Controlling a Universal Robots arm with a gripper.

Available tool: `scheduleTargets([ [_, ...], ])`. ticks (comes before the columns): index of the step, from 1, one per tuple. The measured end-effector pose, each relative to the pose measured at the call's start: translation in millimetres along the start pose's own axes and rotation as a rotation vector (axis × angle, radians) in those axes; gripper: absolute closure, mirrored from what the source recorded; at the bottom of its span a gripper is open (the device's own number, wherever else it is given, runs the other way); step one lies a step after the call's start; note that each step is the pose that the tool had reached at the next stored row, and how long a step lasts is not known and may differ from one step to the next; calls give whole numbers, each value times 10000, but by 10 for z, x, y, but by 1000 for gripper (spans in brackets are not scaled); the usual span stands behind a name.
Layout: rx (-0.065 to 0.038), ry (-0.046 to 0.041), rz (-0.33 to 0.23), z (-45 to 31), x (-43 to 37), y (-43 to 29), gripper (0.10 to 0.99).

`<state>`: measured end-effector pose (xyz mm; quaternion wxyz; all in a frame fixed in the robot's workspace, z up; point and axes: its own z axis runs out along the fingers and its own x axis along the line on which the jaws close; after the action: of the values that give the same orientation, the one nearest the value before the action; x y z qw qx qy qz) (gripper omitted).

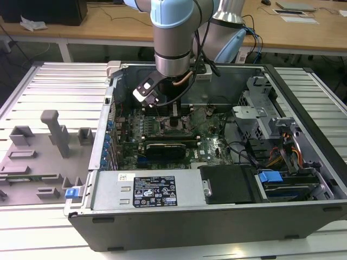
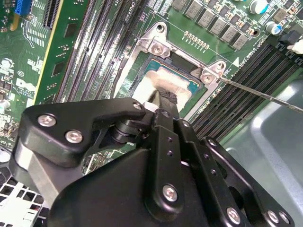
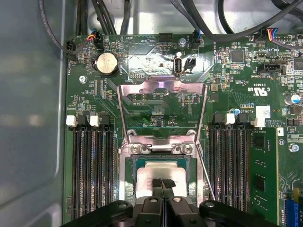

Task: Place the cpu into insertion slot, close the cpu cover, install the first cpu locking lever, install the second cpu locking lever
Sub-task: 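Place the cpu into insertion slot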

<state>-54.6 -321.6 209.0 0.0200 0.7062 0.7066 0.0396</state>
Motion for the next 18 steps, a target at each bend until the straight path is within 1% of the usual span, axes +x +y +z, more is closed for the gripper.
scheduleTargets([
  [5, 2, -3, 0, 34, -2, -3, 980],
  [14, 0, 1, 0, 48, -1, -4, 980],
  [15, -9, 14, 1, 36, 1, -2, 980],
  [16, -5, 8, 1, 15, 1, 0, 980],
  [18, -2, -1, 0, -42, 1, 4, 980],
])
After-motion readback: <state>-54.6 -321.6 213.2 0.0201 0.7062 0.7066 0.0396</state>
